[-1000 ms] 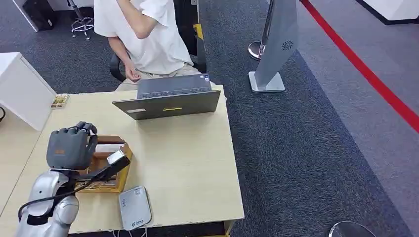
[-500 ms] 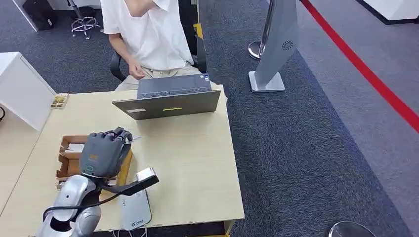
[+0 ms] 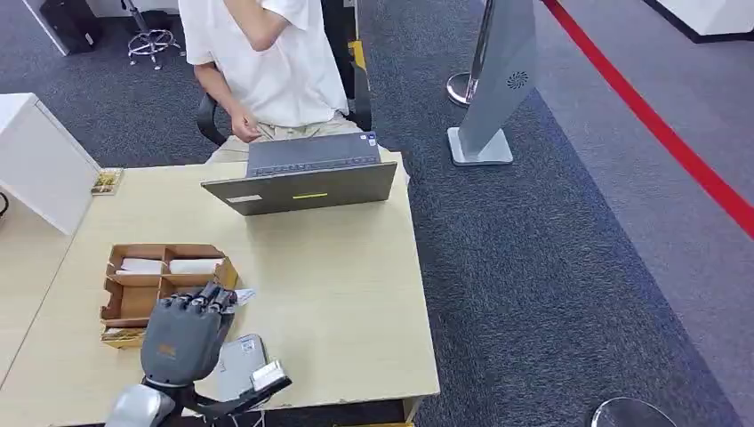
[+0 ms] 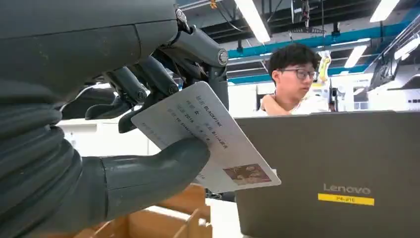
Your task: Pass the card to the sensor for recognition and then transmit it.
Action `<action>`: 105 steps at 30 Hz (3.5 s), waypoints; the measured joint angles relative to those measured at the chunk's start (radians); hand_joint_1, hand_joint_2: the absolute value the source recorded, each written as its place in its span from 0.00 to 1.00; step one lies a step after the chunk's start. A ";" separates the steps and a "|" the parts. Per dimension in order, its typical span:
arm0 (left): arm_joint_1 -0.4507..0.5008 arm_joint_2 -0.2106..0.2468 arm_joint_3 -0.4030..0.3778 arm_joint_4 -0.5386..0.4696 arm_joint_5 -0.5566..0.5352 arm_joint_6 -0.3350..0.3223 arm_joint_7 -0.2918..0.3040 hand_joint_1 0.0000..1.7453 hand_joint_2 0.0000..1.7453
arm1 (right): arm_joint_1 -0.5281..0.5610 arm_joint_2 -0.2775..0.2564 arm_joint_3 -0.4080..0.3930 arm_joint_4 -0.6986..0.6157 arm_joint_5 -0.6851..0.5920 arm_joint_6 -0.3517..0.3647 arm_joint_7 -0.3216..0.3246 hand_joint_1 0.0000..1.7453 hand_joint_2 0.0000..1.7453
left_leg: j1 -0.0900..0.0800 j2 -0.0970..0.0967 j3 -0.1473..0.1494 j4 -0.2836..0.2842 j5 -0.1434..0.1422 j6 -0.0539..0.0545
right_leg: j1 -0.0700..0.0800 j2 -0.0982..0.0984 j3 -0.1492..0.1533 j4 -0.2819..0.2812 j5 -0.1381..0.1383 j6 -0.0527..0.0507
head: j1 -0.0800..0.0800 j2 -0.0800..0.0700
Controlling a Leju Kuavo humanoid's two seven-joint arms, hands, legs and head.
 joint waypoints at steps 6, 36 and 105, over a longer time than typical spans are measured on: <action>0.122 0.034 -0.008 -0.064 -0.001 0.041 0.034 1.00 1.00 | 0.003 0.000 -0.001 0.001 -0.011 -0.006 0.002 0.00 1.00 | 0.000 0.000 0.000 0.000 0.000 0.000 | 0.000 0.000 0.000 0.000 0.000 0.000 | 0.000 0.000; 0.181 0.053 -0.136 0.064 0.105 0.051 0.187 1.00 1.00 | 0.003 0.006 0.000 0.001 -0.005 -0.014 -0.004 0.00 1.00 | 0.000 -0.001 0.000 0.000 0.000 0.000 | 0.000 -0.001 0.000 0.000 0.000 0.000 | 0.000 0.000; -0.552 0.102 0.320 0.418 -0.189 0.212 0.030 1.00 1.00 | -0.059 0.021 0.158 0.001 0.150 0.076 0.038 0.00 1.00 | 0.004 -0.004 -0.006 0.000 0.011 -0.003 | 0.003 -0.002 -0.006 0.001 0.010 -0.003 | -0.001 0.000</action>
